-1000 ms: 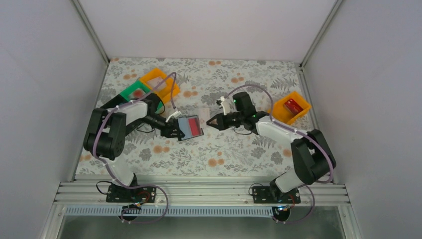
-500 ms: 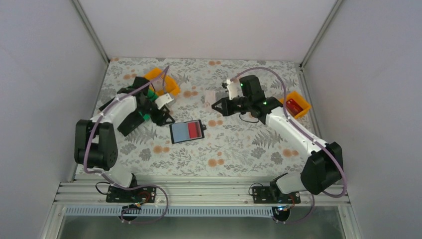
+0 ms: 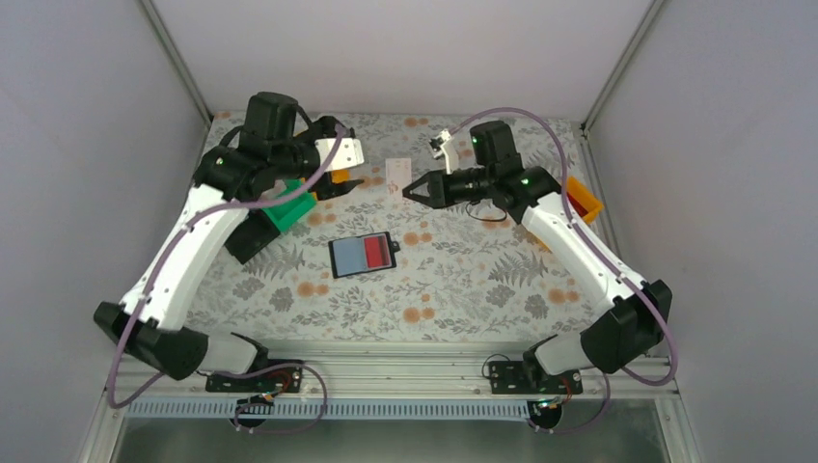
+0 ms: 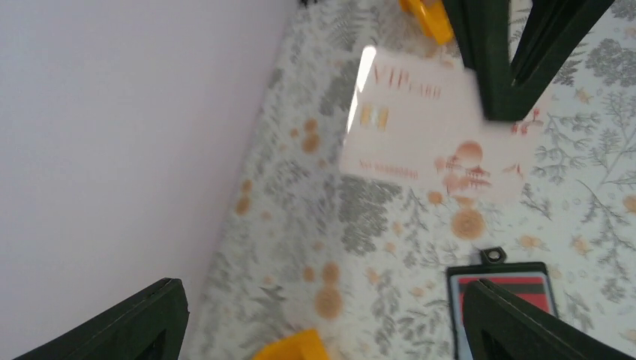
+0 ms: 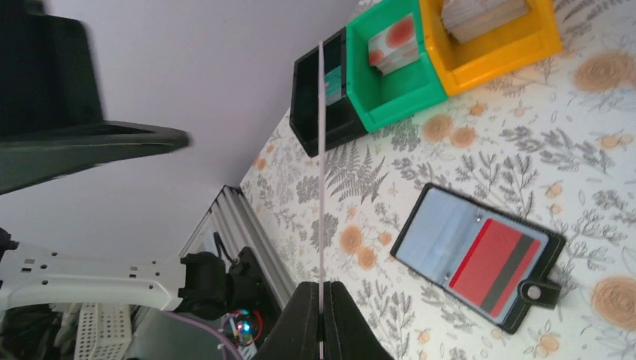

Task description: Take the credit cards out of the card holder

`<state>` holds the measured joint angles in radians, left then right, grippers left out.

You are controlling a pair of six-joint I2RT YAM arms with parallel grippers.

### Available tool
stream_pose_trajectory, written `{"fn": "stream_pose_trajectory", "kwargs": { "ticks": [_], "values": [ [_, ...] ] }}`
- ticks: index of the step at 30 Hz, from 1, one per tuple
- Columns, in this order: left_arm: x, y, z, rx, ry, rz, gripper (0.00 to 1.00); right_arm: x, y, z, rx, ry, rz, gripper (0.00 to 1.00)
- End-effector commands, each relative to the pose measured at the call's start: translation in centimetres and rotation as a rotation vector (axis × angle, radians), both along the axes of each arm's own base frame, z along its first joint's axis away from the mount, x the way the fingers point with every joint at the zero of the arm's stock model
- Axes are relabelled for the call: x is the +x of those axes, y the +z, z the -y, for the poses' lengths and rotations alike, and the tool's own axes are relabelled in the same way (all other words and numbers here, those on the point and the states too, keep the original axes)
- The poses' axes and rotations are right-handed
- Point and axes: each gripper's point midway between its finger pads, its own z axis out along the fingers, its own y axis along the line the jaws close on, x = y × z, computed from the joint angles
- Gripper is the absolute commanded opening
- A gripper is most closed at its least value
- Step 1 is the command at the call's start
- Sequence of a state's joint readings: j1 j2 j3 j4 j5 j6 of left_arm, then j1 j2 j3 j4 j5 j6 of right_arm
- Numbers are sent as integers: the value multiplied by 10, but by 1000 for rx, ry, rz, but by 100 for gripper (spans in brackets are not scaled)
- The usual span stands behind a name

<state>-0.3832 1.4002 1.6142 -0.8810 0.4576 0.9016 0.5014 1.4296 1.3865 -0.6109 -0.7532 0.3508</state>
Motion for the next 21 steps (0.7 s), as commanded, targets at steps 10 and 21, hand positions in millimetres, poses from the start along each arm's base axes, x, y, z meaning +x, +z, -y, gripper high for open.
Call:
{"fn": "stream_pose_trajectory", "kwargs": {
  "ticks": [10, 21],
  "values": [
    [-60, 15, 11, 561, -47, 617, 92, -64, 31, 6, 86, 71, -22, 4],
    [-174, 48, 23, 647, -490, 1690, 100, -110, 56, -8, 160, 268, 25, 4]
  ]
}}
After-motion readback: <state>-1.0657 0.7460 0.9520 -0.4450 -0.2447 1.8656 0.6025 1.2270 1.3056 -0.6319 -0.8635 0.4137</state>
